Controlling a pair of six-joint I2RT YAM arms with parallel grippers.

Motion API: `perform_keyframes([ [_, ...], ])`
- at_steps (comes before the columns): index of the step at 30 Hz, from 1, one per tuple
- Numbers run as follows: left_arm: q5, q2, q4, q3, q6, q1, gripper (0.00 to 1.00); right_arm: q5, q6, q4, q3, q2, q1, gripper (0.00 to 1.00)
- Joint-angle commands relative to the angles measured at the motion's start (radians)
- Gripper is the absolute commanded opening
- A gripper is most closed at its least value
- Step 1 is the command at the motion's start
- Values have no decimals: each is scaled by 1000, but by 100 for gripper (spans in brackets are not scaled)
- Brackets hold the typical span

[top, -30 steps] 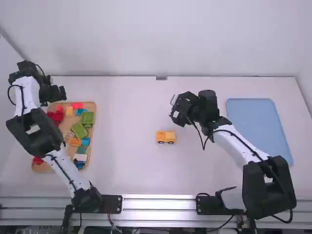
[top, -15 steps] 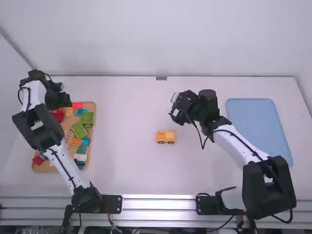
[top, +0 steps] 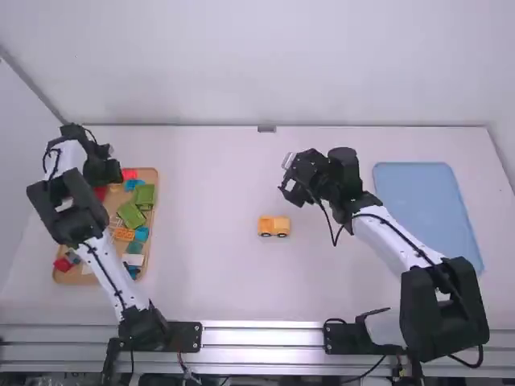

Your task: Assemble lego blocks to make yellow taxi

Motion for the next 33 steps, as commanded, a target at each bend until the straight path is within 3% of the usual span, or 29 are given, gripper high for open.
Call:
perform_keyframes([
  [1,-6,19,16,-35,-6,-3,52,-2,8,-1,4,8,3,98],
  [10,-7,19,83,-94,-5,-4,41,-2,8,-5,4,8,3,98],
  [16,-3,18,91,-92,-10,-2,25,-3,9,-12,4,8,3,98],
  [22,6,-9,-55,15,-36,-5,22,-3,99,41,5,8,3,98],
  [28,259,-152,-111,42,85,-2,15,-69,175,86,23,11,-6,98],
  [30,364,-254,-108,-10,150,-15,10,-83,241,127,43,37,-27,98],
  [33,390,-383,-40,-136,182,-49,7,-141,327,192,72,87,-58,98],
])
